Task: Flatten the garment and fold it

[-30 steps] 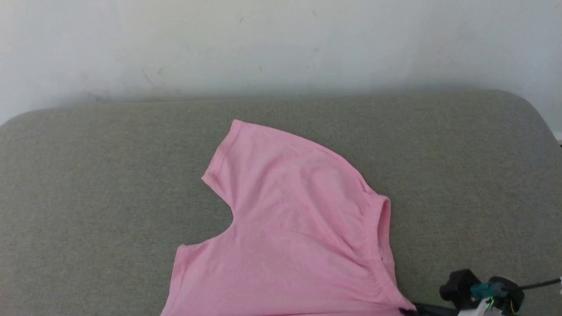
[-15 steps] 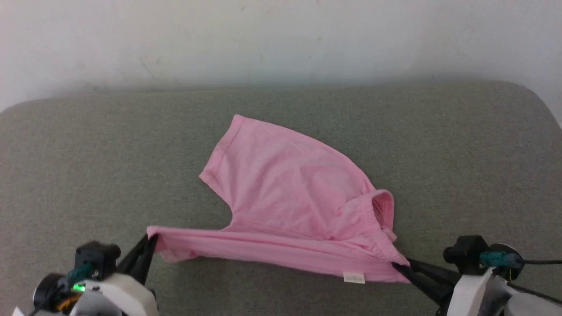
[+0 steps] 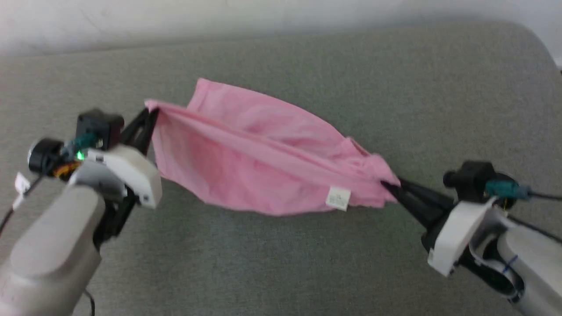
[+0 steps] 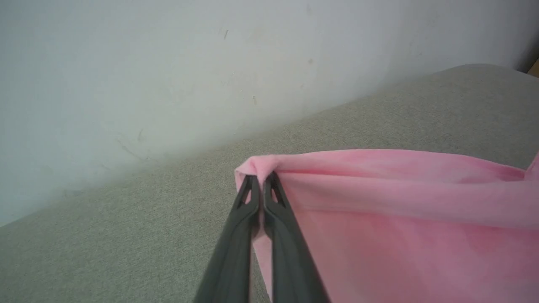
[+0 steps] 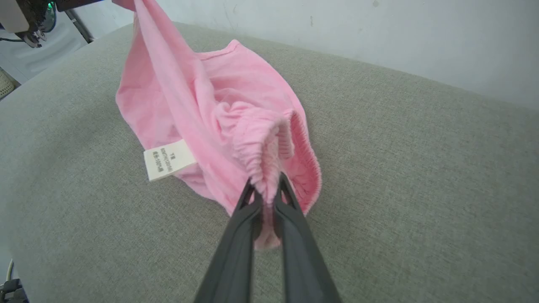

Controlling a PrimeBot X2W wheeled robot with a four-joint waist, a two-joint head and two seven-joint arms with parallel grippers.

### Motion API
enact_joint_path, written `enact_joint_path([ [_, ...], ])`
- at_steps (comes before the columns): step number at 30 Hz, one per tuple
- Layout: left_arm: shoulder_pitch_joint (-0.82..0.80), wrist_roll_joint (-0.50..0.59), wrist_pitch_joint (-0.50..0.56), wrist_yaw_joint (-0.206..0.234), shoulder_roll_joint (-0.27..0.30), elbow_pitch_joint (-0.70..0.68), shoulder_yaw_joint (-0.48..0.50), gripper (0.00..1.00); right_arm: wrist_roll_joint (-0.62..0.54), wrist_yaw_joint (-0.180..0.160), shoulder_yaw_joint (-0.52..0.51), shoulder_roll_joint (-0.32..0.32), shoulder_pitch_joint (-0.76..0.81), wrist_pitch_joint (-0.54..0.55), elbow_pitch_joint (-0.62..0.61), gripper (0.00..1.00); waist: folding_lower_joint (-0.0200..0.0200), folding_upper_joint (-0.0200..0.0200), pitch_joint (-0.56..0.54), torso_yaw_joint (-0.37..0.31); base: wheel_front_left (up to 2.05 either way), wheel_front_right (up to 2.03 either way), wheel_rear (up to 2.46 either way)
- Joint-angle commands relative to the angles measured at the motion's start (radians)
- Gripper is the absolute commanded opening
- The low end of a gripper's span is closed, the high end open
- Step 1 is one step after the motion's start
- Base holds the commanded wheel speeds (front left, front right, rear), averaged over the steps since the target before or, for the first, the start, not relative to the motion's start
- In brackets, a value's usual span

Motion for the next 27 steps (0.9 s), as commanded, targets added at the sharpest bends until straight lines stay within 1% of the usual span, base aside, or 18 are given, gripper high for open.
enact_joint_path([
  [1, -0.039, 0.010, 0.002, -0.009, -0.011, 0.022, 0.000, 0.00, -0.009, -0.002, -0.009, 0.012, -0.027, 0.001, 0.008, 0.00, -0.0003, 0.0000, 0.097, -0.054, 0.00, 0.00, 0.00],
  [6, -0.191, 0.033, -0.005, -0.046, -0.059, 0.194, -0.007, 0.00, -0.016, -0.002, -0.017, 0.065, -0.124, 0.021, 0.067, 0.00, -0.0003, 0.0000, 0.175, -0.082, 0.00, 0.00, 0.00],
  [9, -0.256, 0.040, -0.016, -0.071, -0.083, 0.303, -0.014, 0.00, -0.013, -0.002, -0.010, 0.101, -0.180, 0.026, 0.116, 0.00, -0.0003, 0.0000, 0.211, -0.096, 0.00, 0.00, 0.00],
  [14, -0.302, 0.042, -0.011, -0.112, -0.118, 0.449, -0.038, 0.00, -0.014, -0.002, 0.036, 0.138, -0.240, 0.034, 0.191, 0.00, -0.0003, 0.0000, 0.241, -0.107, 0.00, 0.00, 0.00],
  [19, -0.307, 0.035, -0.016, -0.161, -0.146, 0.561, -0.062, 0.00, -0.008, -0.002, 0.074, 0.138, -0.258, -0.003, 0.216, 0.00, -0.0003, 0.0000, 0.224, -0.105, 0.00, 0.00, 0.00],
  [20, -0.308, 0.035, -0.023, -0.167, -0.152, 0.575, -0.065, 0.00, -0.011, -0.002, 0.074, 0.133, -0.257, -0.017, 0.219, 0.05, -0.0003, 0.0000, 0.214, -0.101, 0.00, 0.00, 0.00],
  [21, -0.309, 0.036, -0.032, -0.172, -0.156, 0.587, -0.068, 0.00, -0.014, -0.002, 0.075, 0.126, -0.254, -0.029, 0.218, 0.34, -0.0003, 0.0000, 0.201, -0.098, 0.00, 0.00, 0.00],
  [22, -0.310, 0.034, -0.042, -0.178, -0.159, 0.597, -0.070, 0.18, -0.020, -0.002, 0.072, 0.120, -0.251, -0.045, 0.214, 0.79, -0.0003, 0.0000, 0.187, -0.094, 0.00, 0.00, 0.00],
  [23, -0.313, 0.035, -0.053, -0.182, -0.162, 0.603, -0.071, 0.90, -0.025, -0.002, 0.063, 0.114, -0.246, -0.063, 0.211, 1.00, -0.0003, 0.0000, 0.172, -0.090, 0.00, 0.00, 0.00],
  [24, -0.317, 0.035, -0.065, -0.187, -0.163, 0.605, -0.072, 1.00, -0.030, -0.002, 0.051, 0.110, -0.237, -0.080, 0.205, 1.00, -0.0003, 0.0000, 0.155, -0.086, 0.00, 0.00, 0.00],
  [27, -0.336, 0.048, -0.083, -0.201, -0.152, 0.606, -0.086, 1.00, -0.051, -0.002, 0.012, 0.097, -0.203, -0.117, 0.174, 1.00, -0.0003, 0.0000, 0.104, -0.071, 0.00, 0.00, 0.00],
])
